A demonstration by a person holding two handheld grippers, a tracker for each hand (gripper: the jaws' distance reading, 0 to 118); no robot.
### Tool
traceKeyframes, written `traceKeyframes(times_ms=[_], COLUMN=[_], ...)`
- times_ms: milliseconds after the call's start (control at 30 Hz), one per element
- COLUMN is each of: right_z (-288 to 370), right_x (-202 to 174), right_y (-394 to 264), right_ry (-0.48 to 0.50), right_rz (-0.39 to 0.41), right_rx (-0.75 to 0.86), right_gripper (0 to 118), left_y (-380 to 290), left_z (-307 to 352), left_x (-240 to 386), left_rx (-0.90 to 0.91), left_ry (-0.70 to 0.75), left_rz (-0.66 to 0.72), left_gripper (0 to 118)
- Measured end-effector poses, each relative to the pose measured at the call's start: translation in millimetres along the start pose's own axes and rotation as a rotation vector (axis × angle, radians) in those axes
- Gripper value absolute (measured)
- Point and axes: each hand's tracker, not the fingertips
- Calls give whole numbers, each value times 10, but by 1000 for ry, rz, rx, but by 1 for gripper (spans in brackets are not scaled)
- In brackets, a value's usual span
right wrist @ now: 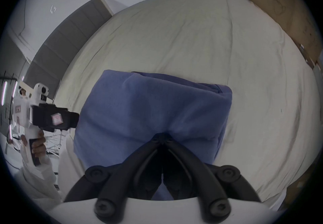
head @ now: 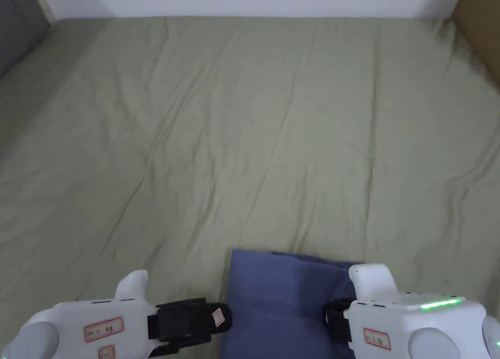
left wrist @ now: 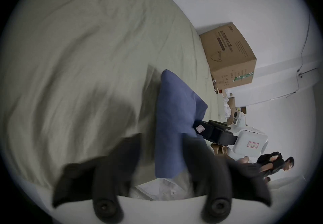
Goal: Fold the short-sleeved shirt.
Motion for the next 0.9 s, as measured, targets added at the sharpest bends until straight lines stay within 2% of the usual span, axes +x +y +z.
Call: traceKeyframes(times_ms=[33, 67, 167, 233, 400, 433, 467, 500, 533, 567, 600, 633, 700, 733, 900], right_z=[8, 12, 13, 21, 10, 13, 6, -1, -3, 5, 6, 33, 73, 77, 199], right_x=[-14, -13, 27, 66, 75, 66, 62, 58, 54, 54, 37, 10, -54, -92, -227], right_y=[-1, 1, -7, -18, -21, -15, -14, -11, -5, 6, 15, 23, 60, 79, 167], right_ry=[-5, -5, 8, 19, 25, 24, 23, 20, 17, 25, 11, 19, 16, 8, 18], right_rz=[5, 5, -35, -61, -80, -82, -81, -79, -80, -85, -89, -86, -70, -59, -35], right_rx=[-1, -2, 2, 4, 2, 2, 1, -1, -4, -8, -9, -4, 8, 9, 59], right_gripper=[0, 0, 0, 0, 0, 0, 0, 0, 0, 0, 0, 0, 0, 0, 0], left_y=[49, 95, 218, 297, 316, 305, 295, 313, 306, 299, 331, 337, 337, 362, 602], left_z=[-64, -127, -353, -525, -834, -886, -922, -941, -972, -972, -916, -873, -781, -741, -275], left_x=[-20, -43, -70, -132, -36, -32, -11, -58, -62, -88, -143, -112, -90, -112, -85], left_rx=[-14, -28, -62, -115, -153, -160, -168, -178, -185, -182, -173, -158, -127, -141, -113], left_ry=[-22, -48, -162, -189, -302, -310, -267, -168, -79, -98, -179, -168, -163, -158, 0], left_rz=[21, 29, 58, 88, 105, 93, 76, 22, -53, -36, -13, 24, -56, -37, -124], left_gripper=[112, 114, 113, 113, 112, 105, 91, 68, 25, 25, 25, 25, 24, 24, 24])
